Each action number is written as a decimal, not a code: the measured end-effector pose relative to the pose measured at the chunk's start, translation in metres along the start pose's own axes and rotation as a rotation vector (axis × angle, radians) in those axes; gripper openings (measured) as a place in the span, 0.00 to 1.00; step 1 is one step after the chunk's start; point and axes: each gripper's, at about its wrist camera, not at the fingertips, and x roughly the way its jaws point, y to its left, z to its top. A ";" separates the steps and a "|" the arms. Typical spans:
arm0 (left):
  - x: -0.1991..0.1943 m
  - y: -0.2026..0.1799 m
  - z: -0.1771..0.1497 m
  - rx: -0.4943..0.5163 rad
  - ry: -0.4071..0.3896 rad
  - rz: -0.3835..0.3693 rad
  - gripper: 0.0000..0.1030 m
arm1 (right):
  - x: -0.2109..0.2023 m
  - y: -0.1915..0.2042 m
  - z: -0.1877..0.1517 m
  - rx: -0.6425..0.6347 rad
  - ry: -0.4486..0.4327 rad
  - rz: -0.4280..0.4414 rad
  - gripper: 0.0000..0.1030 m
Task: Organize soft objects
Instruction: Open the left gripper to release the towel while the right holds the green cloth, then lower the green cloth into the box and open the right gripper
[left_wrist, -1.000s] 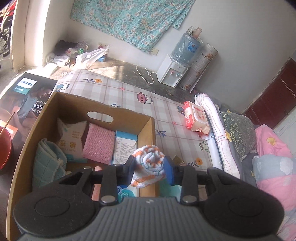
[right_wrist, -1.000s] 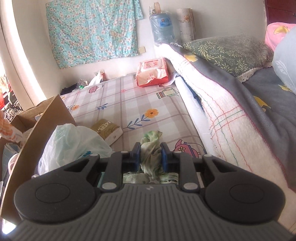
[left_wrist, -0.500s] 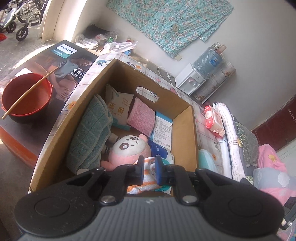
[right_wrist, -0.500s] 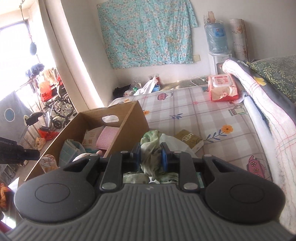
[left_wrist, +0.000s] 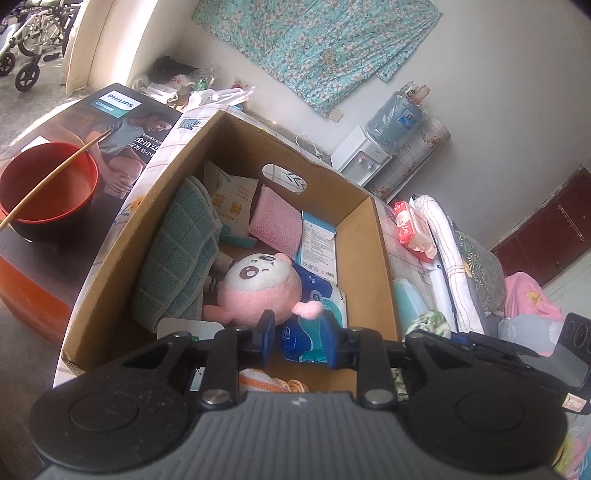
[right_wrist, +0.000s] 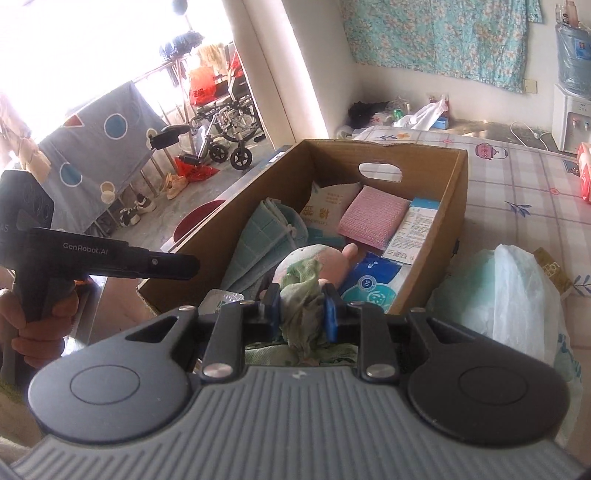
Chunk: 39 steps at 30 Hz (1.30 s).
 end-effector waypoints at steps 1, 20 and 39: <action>-0.001 0.000 0.000 0.014 -0.010 0.007 0.34 | 0.005 0.005 0.000 -0.034 0.015 -0.011 0.24; -0.011 0.012 0.002 0.062 -0.123 0.084 0.59 | 0.060 0.012 0.015 -0.121 0.170 -0.034 0.52; -0.031 0.041 0.011 -0.024 -0.197 0.107 0.63 | 0.205 0.016 0.001 0.004 0.742 0.292 0.44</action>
